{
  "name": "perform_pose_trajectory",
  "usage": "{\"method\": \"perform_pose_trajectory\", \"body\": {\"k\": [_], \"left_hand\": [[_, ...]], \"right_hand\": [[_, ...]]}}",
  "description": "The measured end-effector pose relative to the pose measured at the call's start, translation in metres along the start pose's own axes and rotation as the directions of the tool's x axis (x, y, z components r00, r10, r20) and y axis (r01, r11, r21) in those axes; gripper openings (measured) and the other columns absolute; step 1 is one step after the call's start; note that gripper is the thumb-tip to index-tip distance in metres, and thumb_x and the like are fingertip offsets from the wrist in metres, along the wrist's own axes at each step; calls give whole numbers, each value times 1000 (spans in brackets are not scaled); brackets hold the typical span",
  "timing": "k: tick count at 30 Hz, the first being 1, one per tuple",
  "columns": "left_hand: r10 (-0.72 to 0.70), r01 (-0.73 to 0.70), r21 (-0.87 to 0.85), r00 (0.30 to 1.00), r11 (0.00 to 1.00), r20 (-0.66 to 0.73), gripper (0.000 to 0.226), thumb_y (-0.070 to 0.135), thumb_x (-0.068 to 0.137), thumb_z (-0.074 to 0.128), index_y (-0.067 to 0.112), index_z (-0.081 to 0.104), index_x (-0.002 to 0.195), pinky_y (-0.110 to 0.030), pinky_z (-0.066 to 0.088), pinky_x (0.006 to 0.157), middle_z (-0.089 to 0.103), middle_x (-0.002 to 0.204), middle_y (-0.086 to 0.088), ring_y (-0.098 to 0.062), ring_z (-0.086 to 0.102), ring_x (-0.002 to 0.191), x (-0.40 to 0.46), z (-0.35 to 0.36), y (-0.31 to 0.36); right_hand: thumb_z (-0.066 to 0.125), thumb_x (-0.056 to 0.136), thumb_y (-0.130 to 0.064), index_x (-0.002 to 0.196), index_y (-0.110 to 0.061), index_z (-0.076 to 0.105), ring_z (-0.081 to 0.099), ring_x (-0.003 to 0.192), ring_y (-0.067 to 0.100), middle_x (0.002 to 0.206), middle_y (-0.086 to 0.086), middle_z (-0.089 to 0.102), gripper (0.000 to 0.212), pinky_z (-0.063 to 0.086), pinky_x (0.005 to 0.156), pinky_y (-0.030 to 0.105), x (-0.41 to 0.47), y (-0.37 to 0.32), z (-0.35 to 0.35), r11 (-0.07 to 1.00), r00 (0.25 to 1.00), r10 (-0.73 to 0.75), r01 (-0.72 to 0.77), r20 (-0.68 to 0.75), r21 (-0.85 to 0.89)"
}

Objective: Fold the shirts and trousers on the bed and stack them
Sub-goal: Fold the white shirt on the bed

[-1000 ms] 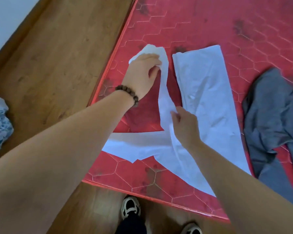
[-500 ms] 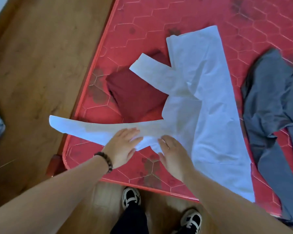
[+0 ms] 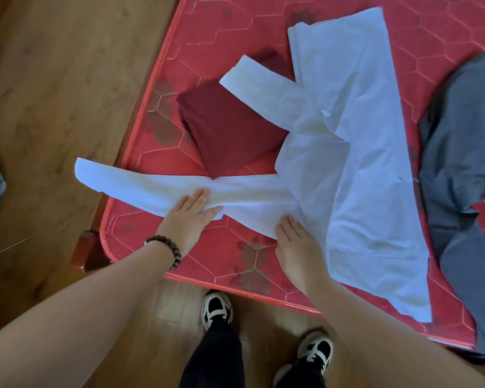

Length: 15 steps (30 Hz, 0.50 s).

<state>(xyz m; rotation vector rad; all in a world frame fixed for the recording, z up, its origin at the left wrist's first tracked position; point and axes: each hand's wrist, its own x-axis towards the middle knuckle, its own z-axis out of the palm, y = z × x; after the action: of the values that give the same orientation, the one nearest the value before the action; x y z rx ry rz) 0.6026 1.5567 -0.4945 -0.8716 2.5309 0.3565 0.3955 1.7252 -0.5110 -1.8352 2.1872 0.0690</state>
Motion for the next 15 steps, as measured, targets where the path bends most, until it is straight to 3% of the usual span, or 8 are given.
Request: {"method": "perform_pose_trajectory", "body": {"k": [5,7,12,15], "left_hand": [[9,-10,24,999,1000,48,97,-19,82,34,34,-9,150,-39,-6,120,-18,158,-16,-29,-17,146,-12,-8,-19],[14,-15,-16,1000,1000,-28,98,-16,80,38,34,-13,147,-40,-9,118,-14,158,-19,-31,-16,146,-20,-2,-28],[-89,86,-30,991,996,-103,99,13,82,55,33,-14,150,-52,-2,118,-10,158,-23,-36,-11,146,-34,4,-57],[-167,166,-37,985,985,-43,93,41,92,47,27,-27,146,-48,-5,119,-15,158,-21,-33,-16,146,-39,10,-76]], "right_hand": [[33,85,-26,107,1,71,63,113,30,117,17,68,52,51,96,47,-16,14,-15,996,997,-81,82,15,-32],[33,88,-31,113,0,69,59,120,29,124,17,64,53,47,102,47,-14,9,-19,997,997,-75,75,8,-24],[33,94,-37,138,-6,49,34,141,28,150,17,37,56,25,114,44,12,-30,-22,987,987,-158,158,-12,35],[31,94,-39,145,-11,39,26,144,26,155,14,28,58,19,113,44,39,-60,-18,971,971,-239,238,26,37]]}}
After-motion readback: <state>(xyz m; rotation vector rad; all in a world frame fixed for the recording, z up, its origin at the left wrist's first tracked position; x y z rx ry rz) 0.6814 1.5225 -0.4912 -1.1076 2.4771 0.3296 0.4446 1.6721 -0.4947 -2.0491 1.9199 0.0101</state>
